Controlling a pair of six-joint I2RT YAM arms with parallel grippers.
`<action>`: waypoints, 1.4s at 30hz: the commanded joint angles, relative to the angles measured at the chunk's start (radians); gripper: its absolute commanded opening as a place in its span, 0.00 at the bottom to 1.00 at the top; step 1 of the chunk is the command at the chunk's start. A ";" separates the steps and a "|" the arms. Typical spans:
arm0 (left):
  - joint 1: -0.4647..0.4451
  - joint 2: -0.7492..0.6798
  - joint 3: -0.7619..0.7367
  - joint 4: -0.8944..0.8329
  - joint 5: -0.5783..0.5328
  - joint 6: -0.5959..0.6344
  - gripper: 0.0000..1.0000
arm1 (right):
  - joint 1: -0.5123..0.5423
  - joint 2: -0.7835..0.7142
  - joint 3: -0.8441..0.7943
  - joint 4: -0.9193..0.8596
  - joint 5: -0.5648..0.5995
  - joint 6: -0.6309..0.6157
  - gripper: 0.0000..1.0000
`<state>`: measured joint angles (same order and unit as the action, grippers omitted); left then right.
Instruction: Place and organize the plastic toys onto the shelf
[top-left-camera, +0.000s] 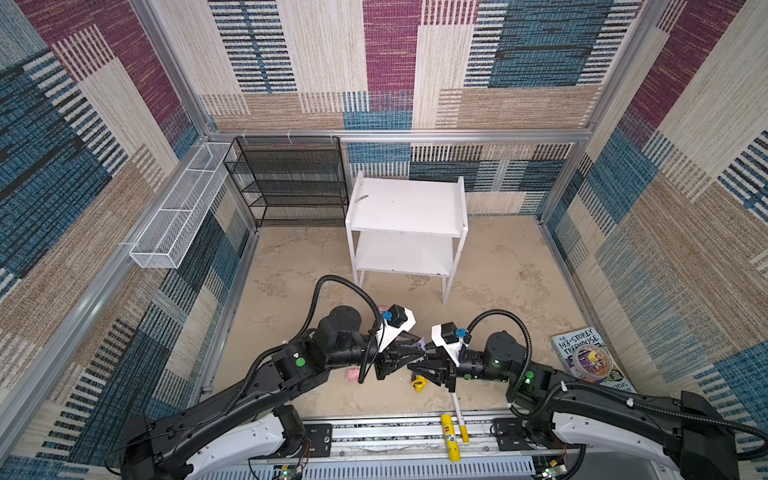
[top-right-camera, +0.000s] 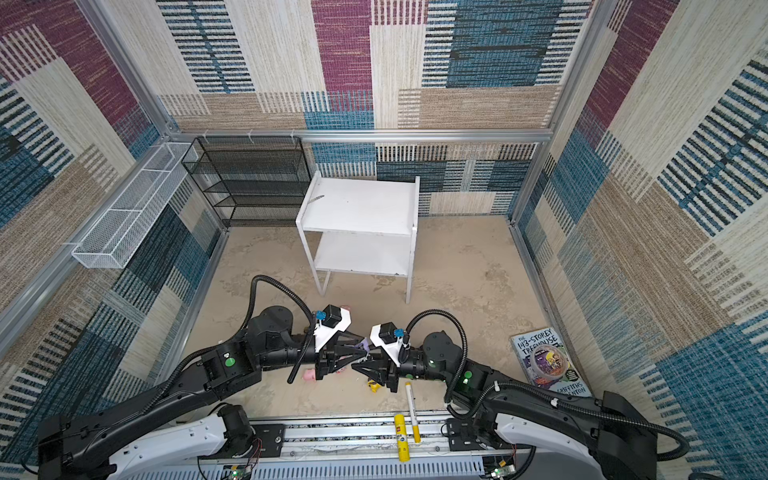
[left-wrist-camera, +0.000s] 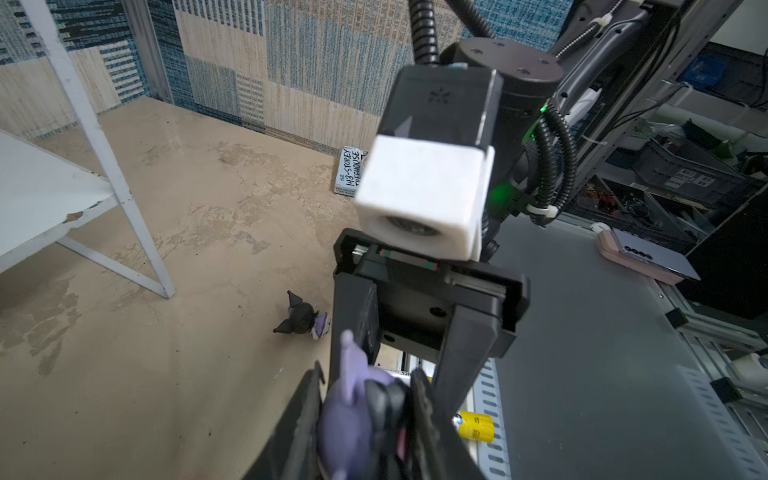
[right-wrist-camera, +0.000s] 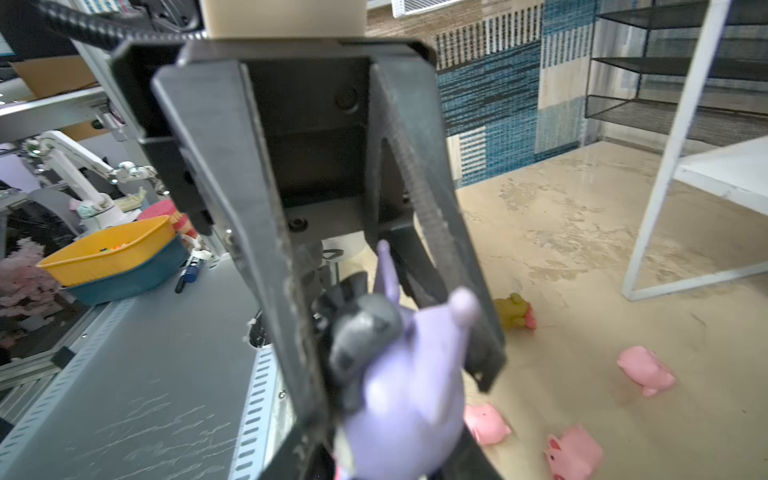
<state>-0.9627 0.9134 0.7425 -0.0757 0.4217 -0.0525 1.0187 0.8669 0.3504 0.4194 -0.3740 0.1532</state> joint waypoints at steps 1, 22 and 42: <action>0.000 0.012 0.014 0.015 -0.061 0.025 0.26 | -0.001 -0.025 -0.012 -0.012 0.092 0.014 0.53; 0.000 0.144 0.086 0.081 -0.011 0.106 0.21 | -0.021 -0.092 -0.066 -0.025 0.174 0.090 0.70; 0.001 0.111 0.063 0.059 0.069 0.094 0.21 | -0.037 -0.078 -0.041 0.047 0.059 0.080 0.64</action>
<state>-0.9627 1.0256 0.8085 -0.0154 0.4549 0.0517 0.9852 0.7975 0.2958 0.3855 -0.3004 0.2306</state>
